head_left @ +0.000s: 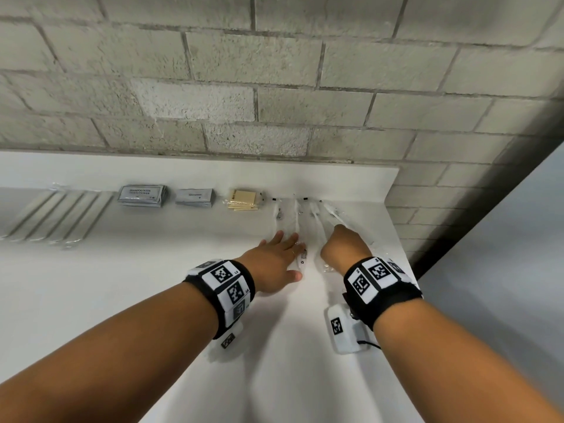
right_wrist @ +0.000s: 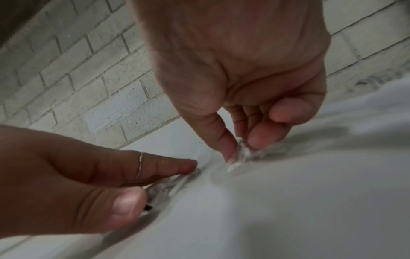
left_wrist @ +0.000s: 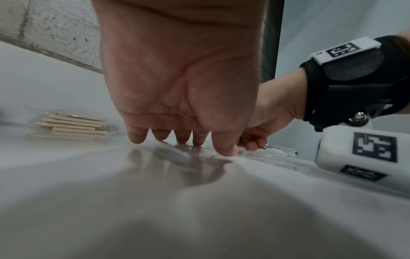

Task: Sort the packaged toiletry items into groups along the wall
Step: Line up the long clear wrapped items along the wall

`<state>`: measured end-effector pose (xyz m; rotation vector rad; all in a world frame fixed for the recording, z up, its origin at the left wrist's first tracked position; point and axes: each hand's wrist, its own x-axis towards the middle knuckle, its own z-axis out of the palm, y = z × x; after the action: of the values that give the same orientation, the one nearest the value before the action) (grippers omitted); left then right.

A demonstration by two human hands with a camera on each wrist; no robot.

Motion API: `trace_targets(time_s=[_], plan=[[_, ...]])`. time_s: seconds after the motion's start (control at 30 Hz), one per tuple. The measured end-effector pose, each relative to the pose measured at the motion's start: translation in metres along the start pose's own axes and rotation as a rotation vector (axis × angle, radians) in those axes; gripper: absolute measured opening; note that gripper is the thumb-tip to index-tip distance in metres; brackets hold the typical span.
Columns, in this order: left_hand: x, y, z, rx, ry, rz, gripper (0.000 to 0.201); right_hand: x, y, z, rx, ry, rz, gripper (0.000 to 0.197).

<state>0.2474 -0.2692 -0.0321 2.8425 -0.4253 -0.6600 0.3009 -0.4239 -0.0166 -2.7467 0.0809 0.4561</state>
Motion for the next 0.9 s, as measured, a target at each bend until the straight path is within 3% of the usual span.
trace_targets(time_s=[0.23,0.33,0.43,0.6,0.73,0.83,0.9], plan=[[0.0,-0.001,0.0,0.024,0.008,-0.002,0.068,0.003,-0.007,0.01,0.099,-0.033,-0.018,0.028],[-0.001,-0.002,-0.002,0.038,0.047,0.006,0.068,0.006,0.012,-0.007,0.043,0.055,-0.063,0.023],[-0.001,0.004,-0.006,0.035,0.096,0.044,0.068,0.011,0.047,-0.039,-0.059,0.15,-0.015,0.018],[0.006,0.025,-0.008,0.072,0.049,0.095,0.067,0.001,0.076,-0.051,-0.299,-0.017,0.012,0.016],[0.01,0.031,-0.004,0.041,-0.044,0.057,0.067,-0.011,0.079,-0.028,-0.232,-0.008,-0.036,0.034],[0.008,0.034,-0.004,0.035,0.057,0.075,0.068,-0.013,0.08,-0.031,-0.148,0.093,-0.043,0.023],[0.009,0.036,-0.008,0.016,0.245,0.093,0.068,-0.015,0.079,-0.043,-0.107,0.18,-0.101,0.016]])
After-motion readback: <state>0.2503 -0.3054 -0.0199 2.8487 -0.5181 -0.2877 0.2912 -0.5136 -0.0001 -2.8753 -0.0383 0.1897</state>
